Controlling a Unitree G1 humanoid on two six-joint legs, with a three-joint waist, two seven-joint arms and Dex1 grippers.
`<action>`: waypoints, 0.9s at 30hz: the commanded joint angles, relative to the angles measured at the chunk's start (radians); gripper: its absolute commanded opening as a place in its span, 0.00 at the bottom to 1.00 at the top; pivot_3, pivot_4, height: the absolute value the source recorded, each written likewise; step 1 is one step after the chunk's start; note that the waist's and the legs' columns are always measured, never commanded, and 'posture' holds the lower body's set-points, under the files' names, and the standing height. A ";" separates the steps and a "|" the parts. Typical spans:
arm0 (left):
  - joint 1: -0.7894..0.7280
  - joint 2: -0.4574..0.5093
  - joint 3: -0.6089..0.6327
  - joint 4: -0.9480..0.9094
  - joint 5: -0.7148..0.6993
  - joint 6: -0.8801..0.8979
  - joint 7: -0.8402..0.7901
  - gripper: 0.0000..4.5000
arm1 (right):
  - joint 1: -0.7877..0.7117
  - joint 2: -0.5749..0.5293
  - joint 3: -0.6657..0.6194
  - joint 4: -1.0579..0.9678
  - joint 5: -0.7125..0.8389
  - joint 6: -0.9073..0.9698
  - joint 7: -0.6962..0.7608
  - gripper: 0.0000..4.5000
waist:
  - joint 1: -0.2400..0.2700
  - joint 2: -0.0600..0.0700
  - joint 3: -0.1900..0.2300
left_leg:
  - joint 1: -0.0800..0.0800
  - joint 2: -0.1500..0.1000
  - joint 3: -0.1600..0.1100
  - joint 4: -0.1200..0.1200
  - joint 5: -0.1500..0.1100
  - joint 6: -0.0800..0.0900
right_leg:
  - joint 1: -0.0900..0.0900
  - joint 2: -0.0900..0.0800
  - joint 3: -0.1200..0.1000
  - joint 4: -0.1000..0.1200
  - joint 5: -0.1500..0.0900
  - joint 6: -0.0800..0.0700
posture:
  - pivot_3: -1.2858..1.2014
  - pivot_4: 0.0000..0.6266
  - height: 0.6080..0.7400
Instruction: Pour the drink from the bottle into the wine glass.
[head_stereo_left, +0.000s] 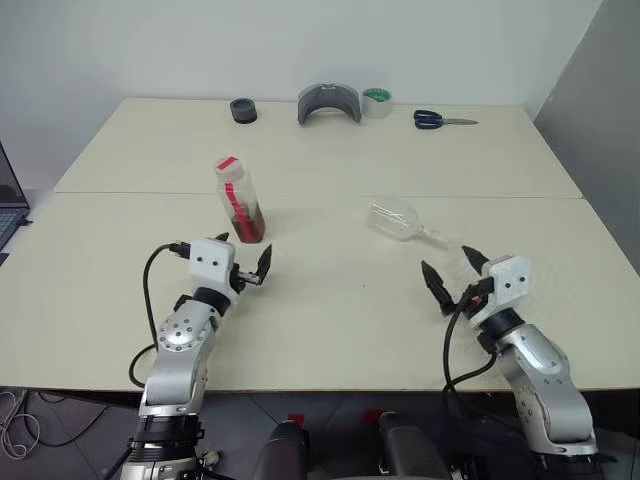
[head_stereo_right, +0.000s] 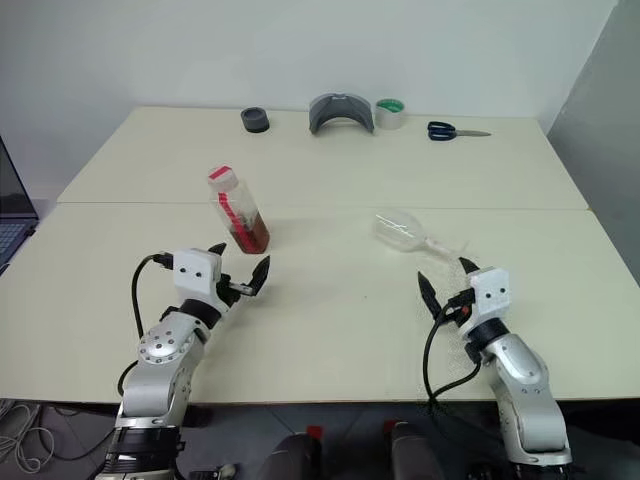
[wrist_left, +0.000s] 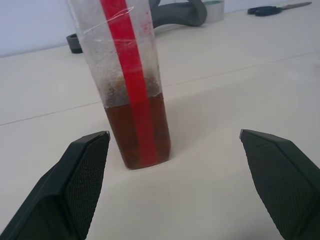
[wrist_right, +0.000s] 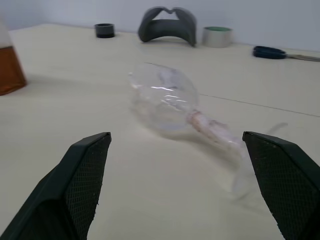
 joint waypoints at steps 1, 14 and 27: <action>-0.031 -0.007 0.034 -0.032 -0.014 0.021 0.035 1.00 | -0.024 -0.063 0.045 -0.115 0.075 0.052 0.111 1.00 | 0.000 0.000 0.000 | 0.000 0.000 0.000 0.000 0.000 0.000 | 0.000 0.000 0.000 0.000 0.000 0.000 | 0.52 0.24 1.00; -0.157 -0.014 0.042 -0.026 -0.004 0.097 0.109 1.00 | -0.159 -0.183 0.084 -0.138 0.189 0.186 0.250 1.00 | 0.004 0.000 0.000 | 0.000 0.000 -0.001 0.000 0.000 0.000 | 0.000 0.000 -0.001 -0.001 0.000 0.000 | 0.52 0.24 1.00; -0.310 -0.009 0.041 0.114 0.011 0.106 0.150 1.00 | -0.208 -0.185 0.104 -0.130 0.196 0.199 0.276 1.00 | 0.006 0.000 0.000 | -0.001 -0.001 0.000 0.001 0.000 0.000 | 0.000 0.000 -0.001 0.000 0.000 0.000 | 0.52 0.24 1.00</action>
